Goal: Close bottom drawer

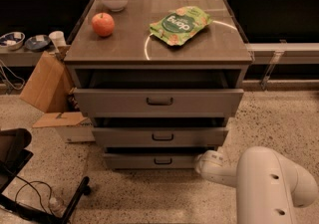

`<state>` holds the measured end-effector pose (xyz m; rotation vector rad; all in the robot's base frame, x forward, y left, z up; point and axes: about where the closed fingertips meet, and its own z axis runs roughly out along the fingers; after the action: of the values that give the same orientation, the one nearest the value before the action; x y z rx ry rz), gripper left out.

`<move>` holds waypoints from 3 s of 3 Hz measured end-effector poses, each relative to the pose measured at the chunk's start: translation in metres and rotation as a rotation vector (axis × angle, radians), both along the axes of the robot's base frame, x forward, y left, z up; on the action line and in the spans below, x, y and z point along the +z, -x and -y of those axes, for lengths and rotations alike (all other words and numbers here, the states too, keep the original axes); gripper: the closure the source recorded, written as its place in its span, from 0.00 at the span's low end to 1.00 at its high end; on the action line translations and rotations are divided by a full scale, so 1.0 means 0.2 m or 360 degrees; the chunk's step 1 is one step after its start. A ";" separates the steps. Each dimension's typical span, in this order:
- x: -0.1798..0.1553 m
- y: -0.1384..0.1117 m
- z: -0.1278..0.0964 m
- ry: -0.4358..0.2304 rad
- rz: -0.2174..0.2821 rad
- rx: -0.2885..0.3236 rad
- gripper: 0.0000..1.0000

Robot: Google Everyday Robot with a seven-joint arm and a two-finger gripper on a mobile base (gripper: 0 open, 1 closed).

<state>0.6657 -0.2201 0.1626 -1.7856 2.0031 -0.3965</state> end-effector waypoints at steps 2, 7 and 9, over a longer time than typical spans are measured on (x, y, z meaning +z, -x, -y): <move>0.00 0.00 0.00 0.0000 0.0000 0.0000 0.09; 0.42 0.32 0.48 0.0270 -0.0173 0.0051 0.83; 1.02 0.94 0.82 0.0442 -0.0457 0.0059 1.00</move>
Offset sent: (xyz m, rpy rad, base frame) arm 0.0000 0.0000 0.0000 0.0000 0.0000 0.0000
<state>0.4780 -0.3833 0.3664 -2.1517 2.1902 -0.4464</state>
